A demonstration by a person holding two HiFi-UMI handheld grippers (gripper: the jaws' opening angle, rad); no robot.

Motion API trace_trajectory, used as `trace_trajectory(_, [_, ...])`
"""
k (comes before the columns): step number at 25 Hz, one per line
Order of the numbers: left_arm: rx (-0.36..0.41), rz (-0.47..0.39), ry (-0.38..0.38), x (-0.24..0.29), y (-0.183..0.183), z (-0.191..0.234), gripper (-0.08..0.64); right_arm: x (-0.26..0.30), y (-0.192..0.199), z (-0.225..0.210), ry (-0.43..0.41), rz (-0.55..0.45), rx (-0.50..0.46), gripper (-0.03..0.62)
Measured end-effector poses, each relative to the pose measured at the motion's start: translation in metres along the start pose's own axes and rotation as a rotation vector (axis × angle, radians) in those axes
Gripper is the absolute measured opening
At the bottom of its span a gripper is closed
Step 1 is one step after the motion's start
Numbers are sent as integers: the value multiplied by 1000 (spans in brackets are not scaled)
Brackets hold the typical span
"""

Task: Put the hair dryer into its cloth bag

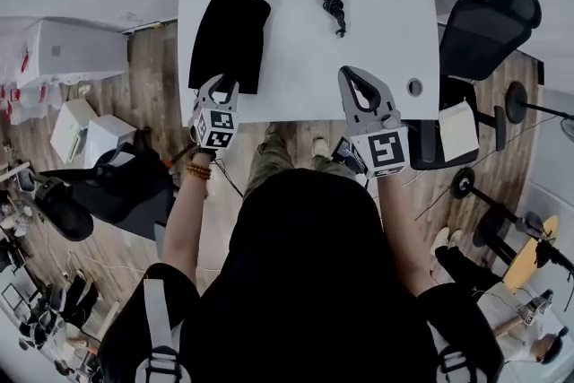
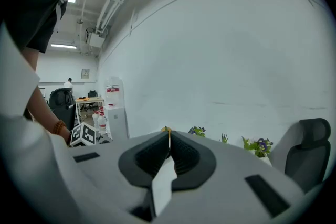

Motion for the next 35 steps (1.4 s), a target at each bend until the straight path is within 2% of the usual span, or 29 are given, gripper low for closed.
trace_trajectory(7, [38,101,117,40,24,16,137,30,-1,12,17,49,15,29])
trace_trajectory(12, [58,217,174,64,47,22,136,51,-6,23,9,60,16,29])
trace_trajectory(16, [0,318,245,77,57,23,107,65,-10,33,-27,57,31,29])
trace_trajectory(19, [-15,333,290,83,56,18,47,73,-12,41,-59,48,42,30])
trace_trajectory(23, [-24,336,336,80,54,1,28,80,-11,50,-75,62,46,29])
trace_trajectory(25, [-85,323,376,79,42,-15,25,84,-8,50,-82,62,75,29])
trace_trajectory(26, [-148,303,409,79,30,-25,25,84,-5,49,-86,58,104,29])
trace_trajectory(28, [-269,240,504,79,-6,-52,25,84,5,42,-86,55,177,29])
trace_trajectory(29, [-280,200,551,79,-26,-67,26,84,12,38,-82,62,208,29])
trace_trajectory(30, [-244,153,583,76,-42,-79,26,85,20,34,-78,74,229,30])
trace_trajectory(32, [-72,78,581,66,-57,-83,26,89,37,28,-78,104,235,31])
trace_trajectory(33, [25,69,554,61,-53,-76,26,91,46,26,-84,121,222,31])
trace_trajectory(35, [196,104,479,55,-27,-56,31,91,63,22,-103,161,185,31])
Point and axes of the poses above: the fingertips, and each gripper's own axes: x forward along the fingers, z to its left, y out of its underside, the point moved 7 cm from there along -x, backward along the fingers, and after that the axes turned 4 degrees about -x, right-handed, at the moved point
